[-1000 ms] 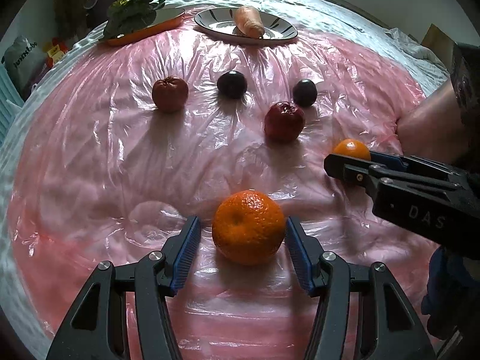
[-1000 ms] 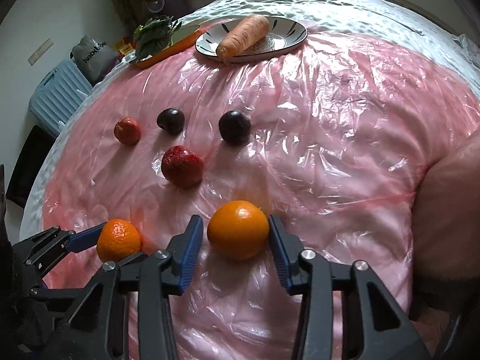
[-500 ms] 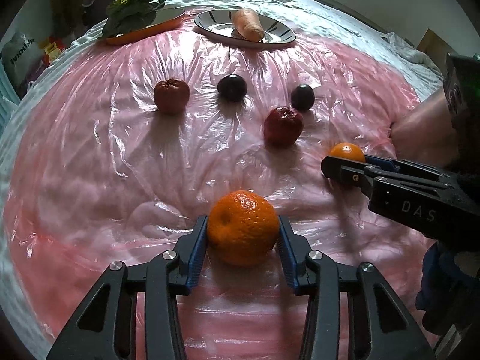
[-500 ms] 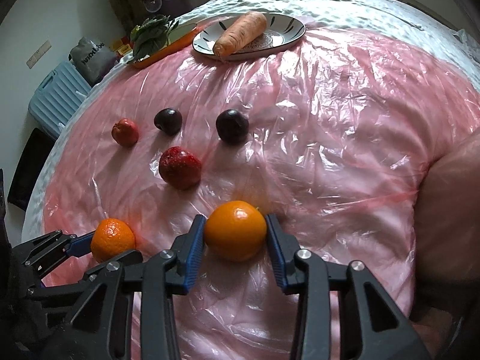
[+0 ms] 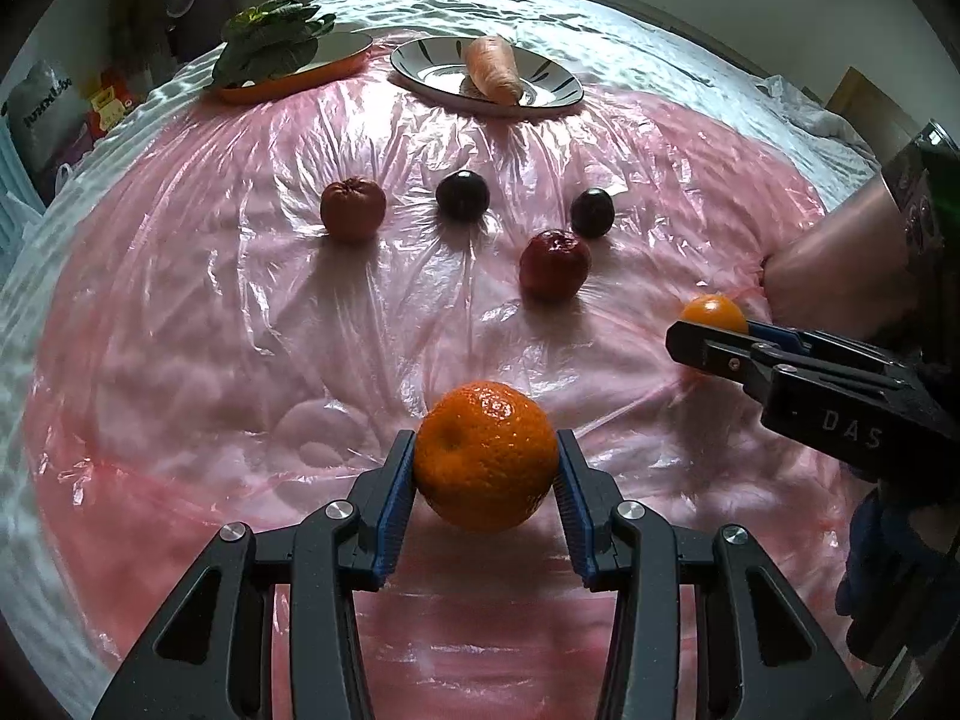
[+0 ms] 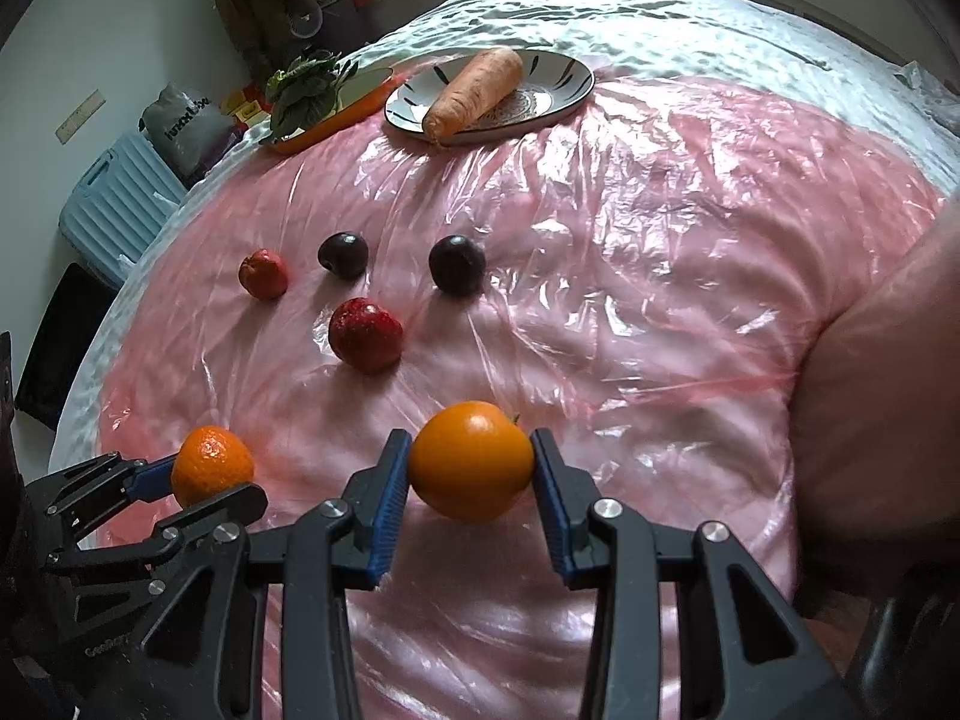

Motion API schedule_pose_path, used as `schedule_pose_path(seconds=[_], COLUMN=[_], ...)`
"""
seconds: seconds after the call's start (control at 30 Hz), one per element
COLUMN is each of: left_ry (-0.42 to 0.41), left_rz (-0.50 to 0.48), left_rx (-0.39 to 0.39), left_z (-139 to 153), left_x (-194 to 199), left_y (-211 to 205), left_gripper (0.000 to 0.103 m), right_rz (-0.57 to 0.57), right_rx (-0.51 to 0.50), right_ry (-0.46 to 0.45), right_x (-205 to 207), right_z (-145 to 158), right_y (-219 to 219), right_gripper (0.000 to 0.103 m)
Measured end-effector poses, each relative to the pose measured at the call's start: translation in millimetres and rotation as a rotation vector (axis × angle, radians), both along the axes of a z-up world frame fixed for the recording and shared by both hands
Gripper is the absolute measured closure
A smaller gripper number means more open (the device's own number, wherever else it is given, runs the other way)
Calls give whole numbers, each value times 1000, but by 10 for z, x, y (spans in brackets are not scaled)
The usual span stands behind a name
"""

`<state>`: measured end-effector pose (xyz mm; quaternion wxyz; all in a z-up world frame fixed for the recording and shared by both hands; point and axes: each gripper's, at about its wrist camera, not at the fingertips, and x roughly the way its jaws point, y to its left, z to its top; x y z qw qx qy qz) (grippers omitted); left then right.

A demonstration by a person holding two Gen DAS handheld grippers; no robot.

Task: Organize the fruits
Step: 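Close the right gripper on an orange while the left gripper grasps another orange, then carry both held oranges over the green tray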

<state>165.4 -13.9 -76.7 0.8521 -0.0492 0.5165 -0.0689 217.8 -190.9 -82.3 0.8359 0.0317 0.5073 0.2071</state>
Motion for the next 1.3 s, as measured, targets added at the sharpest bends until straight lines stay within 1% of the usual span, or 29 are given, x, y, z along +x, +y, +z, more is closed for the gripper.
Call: schedule_pose_path(seconds=[0.13,0.37,0.5,0.8,1.07,1.3], left_ry=[-5,-16,-23,-24,-14,-11], left_rz=[-5,0,-15,-64,-143,-259], left_rx=[14,17,22,65,80,70], left_z=[19,80,121,146,169,223], left_x=[-35,-91,-141,-278,-474,-647], left_y=[-14,-6,-39,-177,-493,-992], left_gripper=[64,64,64,64,64,64], right_rz=[-2,-13,-4,3,-15,-87], right_rx=[-5,-12,-9,11,18,21], right_ry=[-2,-3,1,18,28,33], right_x=[-51,-158,-308,-659,-924,-1167], right_z=[28,86,124,160,207,245], right_y=[-22,-98,-96,-141,-411,-852], right_gripper=[34,34,34,34,33,34])
